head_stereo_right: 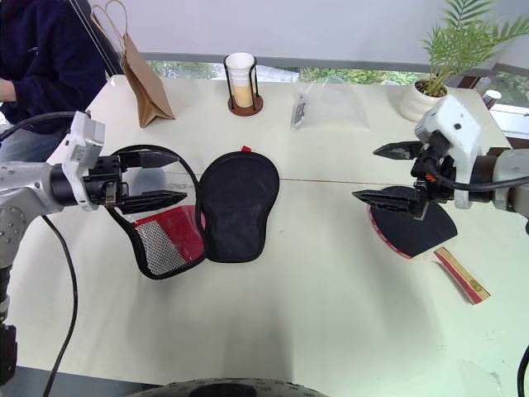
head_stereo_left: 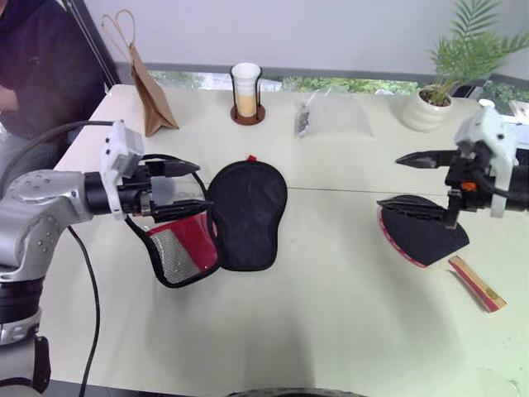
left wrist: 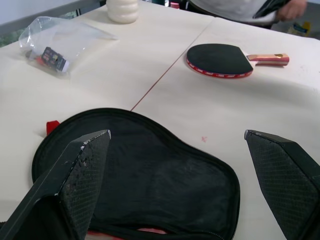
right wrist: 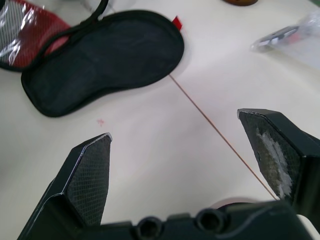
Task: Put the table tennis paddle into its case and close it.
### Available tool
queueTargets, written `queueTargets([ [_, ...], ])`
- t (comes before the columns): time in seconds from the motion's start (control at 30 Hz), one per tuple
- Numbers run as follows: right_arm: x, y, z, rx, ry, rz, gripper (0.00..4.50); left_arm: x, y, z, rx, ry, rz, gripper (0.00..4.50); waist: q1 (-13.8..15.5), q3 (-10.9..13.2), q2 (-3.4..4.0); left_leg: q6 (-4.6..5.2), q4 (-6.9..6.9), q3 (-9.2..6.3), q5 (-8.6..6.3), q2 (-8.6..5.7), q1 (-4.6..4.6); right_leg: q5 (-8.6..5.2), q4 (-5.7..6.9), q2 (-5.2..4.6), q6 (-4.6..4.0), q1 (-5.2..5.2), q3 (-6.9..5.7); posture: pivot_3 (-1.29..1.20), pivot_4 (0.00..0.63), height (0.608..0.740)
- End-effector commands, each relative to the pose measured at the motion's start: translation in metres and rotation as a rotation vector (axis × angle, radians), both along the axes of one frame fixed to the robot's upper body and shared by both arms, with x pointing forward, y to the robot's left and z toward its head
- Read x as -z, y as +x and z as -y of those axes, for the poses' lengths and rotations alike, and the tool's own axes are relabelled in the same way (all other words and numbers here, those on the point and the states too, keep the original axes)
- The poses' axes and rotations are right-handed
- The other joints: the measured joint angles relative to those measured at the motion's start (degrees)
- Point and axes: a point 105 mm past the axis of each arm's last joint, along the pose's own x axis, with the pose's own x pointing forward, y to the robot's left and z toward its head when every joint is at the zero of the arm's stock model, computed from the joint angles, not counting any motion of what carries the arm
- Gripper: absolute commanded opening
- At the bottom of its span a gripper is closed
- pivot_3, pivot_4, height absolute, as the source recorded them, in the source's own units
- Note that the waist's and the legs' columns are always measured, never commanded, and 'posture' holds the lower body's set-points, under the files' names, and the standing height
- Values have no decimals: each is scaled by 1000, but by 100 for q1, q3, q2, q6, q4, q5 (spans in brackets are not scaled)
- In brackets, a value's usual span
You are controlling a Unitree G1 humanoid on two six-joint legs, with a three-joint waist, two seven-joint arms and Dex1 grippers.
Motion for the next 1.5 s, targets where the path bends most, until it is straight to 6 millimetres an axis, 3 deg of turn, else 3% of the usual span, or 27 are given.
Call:
queueTargets([
  [0.03,-6,0,0,-19,-29,38,4454,-14,0,1,-5,-14,63,4500,2,1,1,0,0,0,0,0,0,0,0,0,0,0,0,0,150,740],
  [0.73,6,6,-10,7,45,-1,4454,-12,0,6,48,-30,32,4500,1,3,3,-1,0,0,0,0,-2,0,1,0,0,-1,0,0,150,740],
  [0.9,10,15,-23,25,91,-19,4454,-17,5,5,42,-46,37,4500,-1,3,2,-1,1,0,1,-1,-2,0,1,0,1,-1,0,0,150,740],
  [1.0,22,24,-42,44,141,-76,4454,-17,8,6,41,-46,38,4500,-17,3,2,-2,0,0,1,-1,-2,0,2,1,0,-4,0,0,150,740],
  [1.23,85,41,-99,125,194,-264,4454,-13,7,10,36,-30,37,4500,-68,1,0,-42,9,2,25,-4,-52,1,29,1,1,-64,2,0,150,740],
  [1.37,111,41,-124,137,202,-329,4454,-11,6,11,35,-16,41,4500,-75,1,0,-42,12,2,28,-11,-59,1,38,0,1,-73,2,0,150,740],
  [1.5,126,34,-151,107,251,-393,4454,-11,4,10,25,-7,43,4500,-133,1,0,-40,10,2,29,-12,-57,1,43,0,1,-74,2,0,150,740],
])
